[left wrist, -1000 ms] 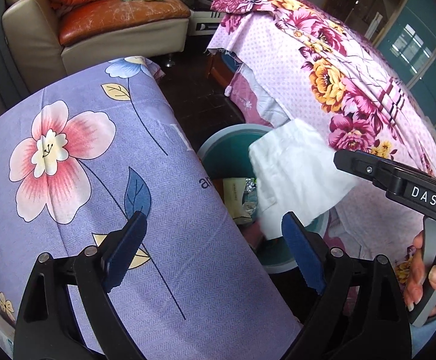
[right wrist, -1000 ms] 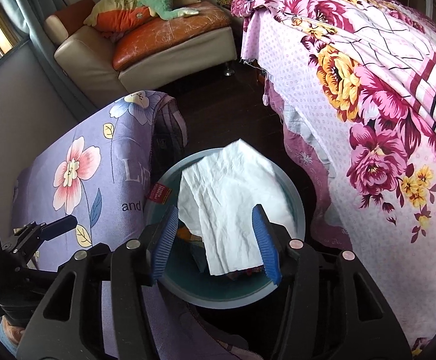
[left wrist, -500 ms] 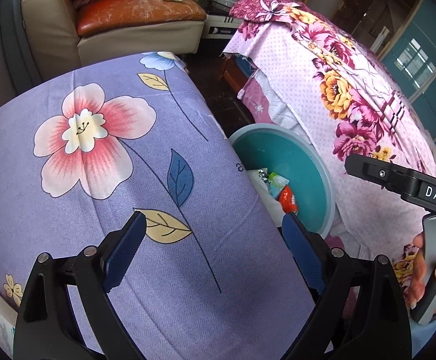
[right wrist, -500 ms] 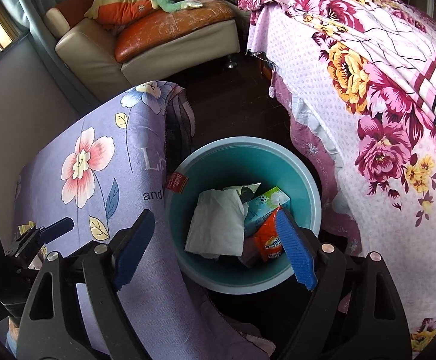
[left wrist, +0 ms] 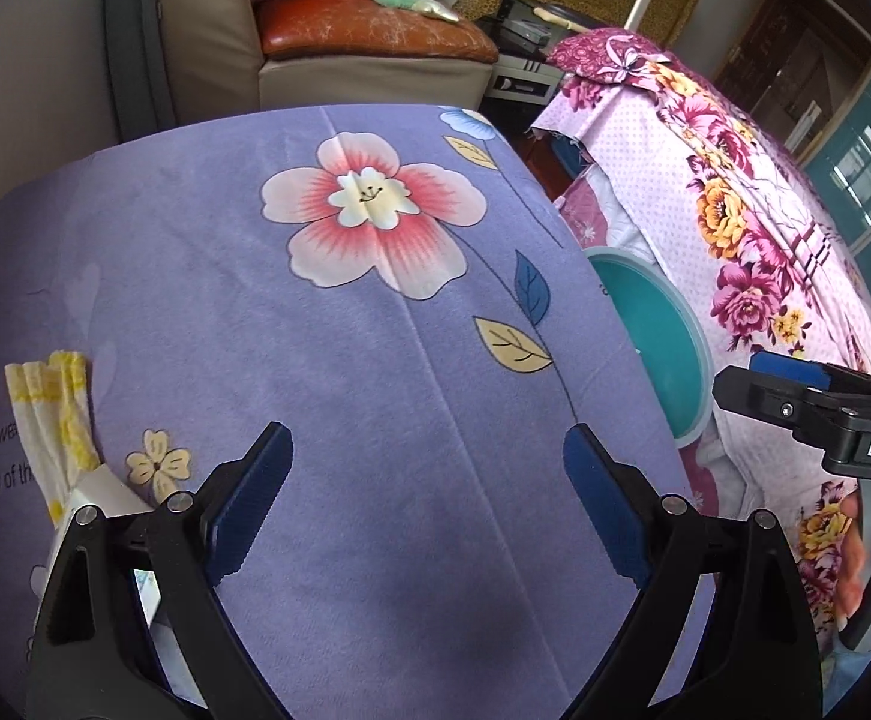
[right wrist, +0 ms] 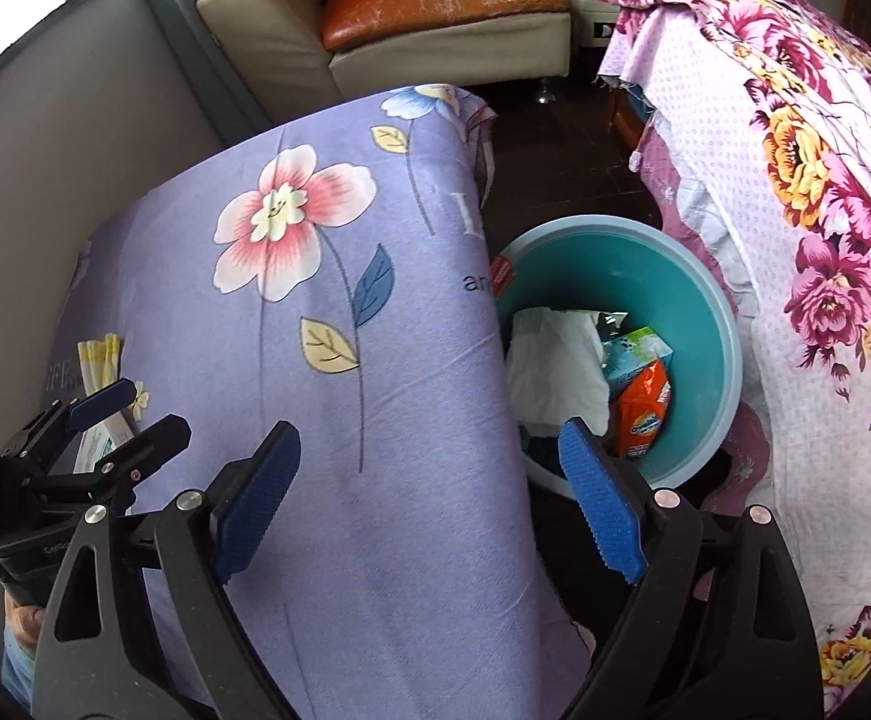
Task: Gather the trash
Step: 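Move both open grippers back over the table toward the white box, then close the left gripper on the white medicine box and lift it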
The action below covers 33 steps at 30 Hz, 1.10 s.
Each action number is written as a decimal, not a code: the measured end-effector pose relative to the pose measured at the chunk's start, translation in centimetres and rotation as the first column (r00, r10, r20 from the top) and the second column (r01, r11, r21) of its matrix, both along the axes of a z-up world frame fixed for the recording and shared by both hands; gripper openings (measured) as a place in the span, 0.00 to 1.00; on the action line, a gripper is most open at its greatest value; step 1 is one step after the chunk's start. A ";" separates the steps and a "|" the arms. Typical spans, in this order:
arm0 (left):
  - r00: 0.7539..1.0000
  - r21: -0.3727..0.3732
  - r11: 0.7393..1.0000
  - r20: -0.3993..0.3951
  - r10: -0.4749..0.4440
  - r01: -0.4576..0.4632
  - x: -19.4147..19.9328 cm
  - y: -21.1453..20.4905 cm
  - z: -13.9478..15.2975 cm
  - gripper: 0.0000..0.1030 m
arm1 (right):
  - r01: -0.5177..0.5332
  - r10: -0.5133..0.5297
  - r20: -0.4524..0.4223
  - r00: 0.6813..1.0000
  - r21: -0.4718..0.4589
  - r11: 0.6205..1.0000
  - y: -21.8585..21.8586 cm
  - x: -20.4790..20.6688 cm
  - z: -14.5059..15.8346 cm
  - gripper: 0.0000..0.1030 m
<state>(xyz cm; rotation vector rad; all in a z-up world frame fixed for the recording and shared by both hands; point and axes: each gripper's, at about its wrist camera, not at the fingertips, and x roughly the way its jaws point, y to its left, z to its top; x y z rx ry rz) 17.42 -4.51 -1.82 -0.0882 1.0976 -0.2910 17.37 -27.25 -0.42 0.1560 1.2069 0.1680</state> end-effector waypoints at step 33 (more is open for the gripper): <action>0.994 0.113 0.990 -0.058 0.095 -0.088 -8.6 16.1 -2.9 0.89 | -0.299 0.292 -0.077 0.953 -0.108 0.948 16.9 -4.5 -0.7 0.84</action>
